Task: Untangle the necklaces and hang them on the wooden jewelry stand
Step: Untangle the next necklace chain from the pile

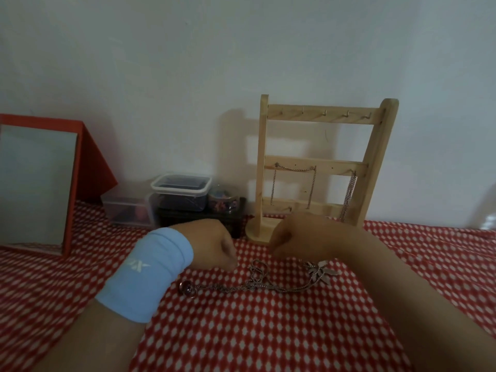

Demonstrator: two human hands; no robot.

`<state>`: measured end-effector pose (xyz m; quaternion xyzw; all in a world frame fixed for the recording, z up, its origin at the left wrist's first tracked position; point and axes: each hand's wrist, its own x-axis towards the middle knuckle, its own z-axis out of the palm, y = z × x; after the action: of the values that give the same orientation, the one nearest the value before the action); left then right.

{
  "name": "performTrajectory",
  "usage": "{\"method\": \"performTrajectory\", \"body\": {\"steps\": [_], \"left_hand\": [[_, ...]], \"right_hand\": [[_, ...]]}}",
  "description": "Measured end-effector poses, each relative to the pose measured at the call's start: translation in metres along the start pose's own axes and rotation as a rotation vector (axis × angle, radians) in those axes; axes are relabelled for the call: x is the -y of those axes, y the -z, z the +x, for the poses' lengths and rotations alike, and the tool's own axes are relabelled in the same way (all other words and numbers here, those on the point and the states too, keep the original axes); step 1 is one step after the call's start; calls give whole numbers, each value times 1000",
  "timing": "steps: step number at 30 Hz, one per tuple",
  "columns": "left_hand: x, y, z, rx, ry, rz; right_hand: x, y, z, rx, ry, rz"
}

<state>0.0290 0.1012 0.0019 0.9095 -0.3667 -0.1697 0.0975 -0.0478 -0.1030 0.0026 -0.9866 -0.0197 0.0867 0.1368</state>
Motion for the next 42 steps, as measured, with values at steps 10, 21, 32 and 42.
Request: {"method": "performTrajectory", "body": {"steps": [10, 21, 32, 42], "left_hand": [[-16, -34, 12, -23, 43, 43], [3, -33, 19, -146, 199, 75], [-20, -48, 1, -221, -133, 115], [-25, -57, 2, -280, -161, -2]], "right_hand": [[3, -42, 21, -181, 0, 15], [-4, -22, 8, -24, -41, 219], [5, -22, -7, 111, -8, 55], [-30, -29, -54, 54, -224, -214]]}}
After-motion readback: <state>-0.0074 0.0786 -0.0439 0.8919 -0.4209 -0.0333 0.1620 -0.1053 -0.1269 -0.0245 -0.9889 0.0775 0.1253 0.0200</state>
